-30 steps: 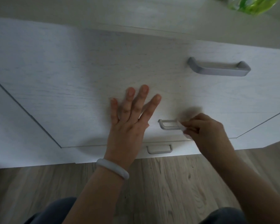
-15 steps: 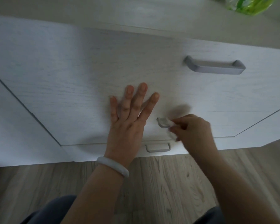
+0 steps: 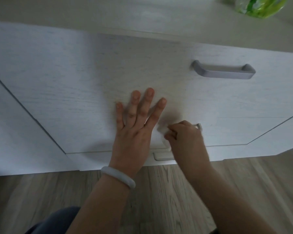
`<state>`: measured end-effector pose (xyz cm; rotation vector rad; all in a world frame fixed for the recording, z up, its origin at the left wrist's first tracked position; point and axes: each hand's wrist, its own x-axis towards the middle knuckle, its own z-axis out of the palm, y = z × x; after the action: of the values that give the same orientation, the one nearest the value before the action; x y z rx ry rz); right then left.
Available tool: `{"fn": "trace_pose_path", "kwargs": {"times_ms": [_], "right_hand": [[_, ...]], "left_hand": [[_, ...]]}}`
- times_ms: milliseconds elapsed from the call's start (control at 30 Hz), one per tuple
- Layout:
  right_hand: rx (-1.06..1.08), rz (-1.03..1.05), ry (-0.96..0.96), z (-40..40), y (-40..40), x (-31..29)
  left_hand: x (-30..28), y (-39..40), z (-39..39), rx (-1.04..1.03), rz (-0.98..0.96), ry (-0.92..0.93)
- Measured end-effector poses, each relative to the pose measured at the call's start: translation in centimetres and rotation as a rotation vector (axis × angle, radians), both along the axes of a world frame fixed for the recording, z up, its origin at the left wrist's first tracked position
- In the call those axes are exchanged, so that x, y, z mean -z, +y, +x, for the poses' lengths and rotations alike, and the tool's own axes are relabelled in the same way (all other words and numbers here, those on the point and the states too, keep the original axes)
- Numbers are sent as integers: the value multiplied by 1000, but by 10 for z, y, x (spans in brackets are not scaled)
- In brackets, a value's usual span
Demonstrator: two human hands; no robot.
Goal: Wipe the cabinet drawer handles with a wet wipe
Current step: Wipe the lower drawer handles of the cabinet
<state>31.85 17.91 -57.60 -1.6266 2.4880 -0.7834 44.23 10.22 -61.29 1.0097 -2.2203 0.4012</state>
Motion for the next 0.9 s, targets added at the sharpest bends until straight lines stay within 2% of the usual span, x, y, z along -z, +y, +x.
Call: {"fn": "trace_pose_path", "kwargs": {"times_ms": [133, 300, 367, 467, 567, 667, 733, 833, 900], "right_hand": [[-59, -18, 10, -7, 6, -3], [67, 148, -86, -41, 8, -19], [55, 187, -31, -27, -6, -10], [-52, 119, 60, 1, -8, -1], [-113, 80, 21, -17, 8, -7], [17, 136, -41, -46, 15, -14], [53, 171, 25, -40, 6, -10], [-73, 102, 83, -8, 0, 3], [-145, 84, 49, -6, 8, 3]], "left_hand": [[-3, 2, 1, 0, 15, -9], [-7, 5, 3, -1, 31, -33], [-7, 4, 2, -23, 34, -41], [-7, 4, 3, -15, 45, -50], [-9, 3, 3, -9, 67, -82], [-9, 3, 2, -12, 68, -87], [-8, 3, 2, -16, 64, -88], [-7, 1, 3, 0, 62, -81], [-6, 1, 3, 7, 60, -72]]}}
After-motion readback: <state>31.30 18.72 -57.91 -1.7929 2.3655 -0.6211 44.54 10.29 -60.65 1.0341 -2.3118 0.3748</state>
